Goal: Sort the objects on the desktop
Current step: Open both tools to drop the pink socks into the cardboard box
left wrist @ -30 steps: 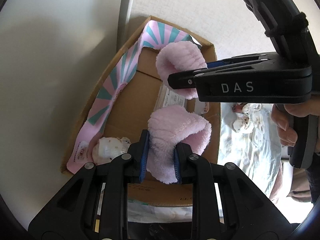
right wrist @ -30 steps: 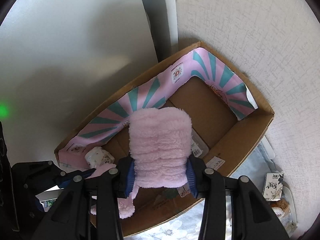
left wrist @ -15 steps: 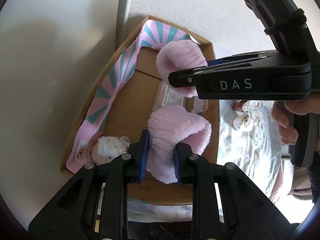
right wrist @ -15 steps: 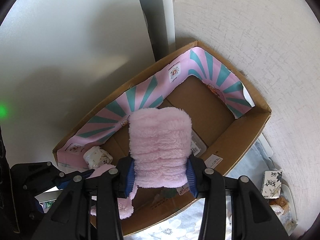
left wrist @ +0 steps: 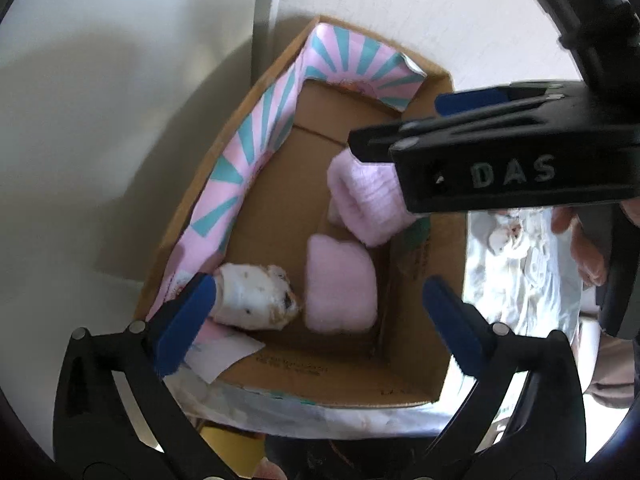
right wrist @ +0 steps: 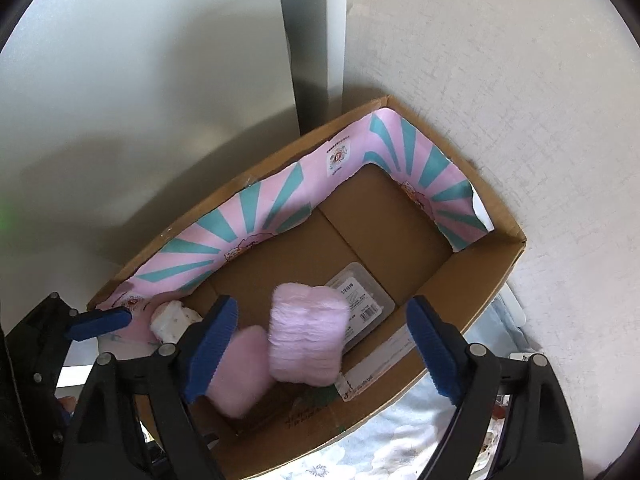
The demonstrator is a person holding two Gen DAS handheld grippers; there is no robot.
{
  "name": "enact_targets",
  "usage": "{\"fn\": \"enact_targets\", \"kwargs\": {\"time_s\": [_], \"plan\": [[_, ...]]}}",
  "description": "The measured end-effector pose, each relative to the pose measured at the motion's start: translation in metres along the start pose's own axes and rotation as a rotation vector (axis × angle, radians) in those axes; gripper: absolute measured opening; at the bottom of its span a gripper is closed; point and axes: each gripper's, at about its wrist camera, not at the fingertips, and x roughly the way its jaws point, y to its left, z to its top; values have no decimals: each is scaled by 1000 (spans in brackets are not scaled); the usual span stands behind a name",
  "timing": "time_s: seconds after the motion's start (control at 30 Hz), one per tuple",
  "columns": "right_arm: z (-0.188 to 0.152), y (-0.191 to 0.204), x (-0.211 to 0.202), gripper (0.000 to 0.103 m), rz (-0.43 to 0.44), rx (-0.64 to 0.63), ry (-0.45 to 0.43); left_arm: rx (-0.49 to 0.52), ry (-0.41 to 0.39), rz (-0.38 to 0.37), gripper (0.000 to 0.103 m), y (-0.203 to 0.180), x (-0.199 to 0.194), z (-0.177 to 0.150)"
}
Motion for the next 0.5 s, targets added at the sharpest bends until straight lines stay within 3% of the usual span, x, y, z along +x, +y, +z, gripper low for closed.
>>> {"fn": "enact_targets", "kwargs": {"time_s": [0.5], "plan": [[-4,-15,-30,84,-28,52,-63,16,-6,-33,103,0,-24,4]]}}
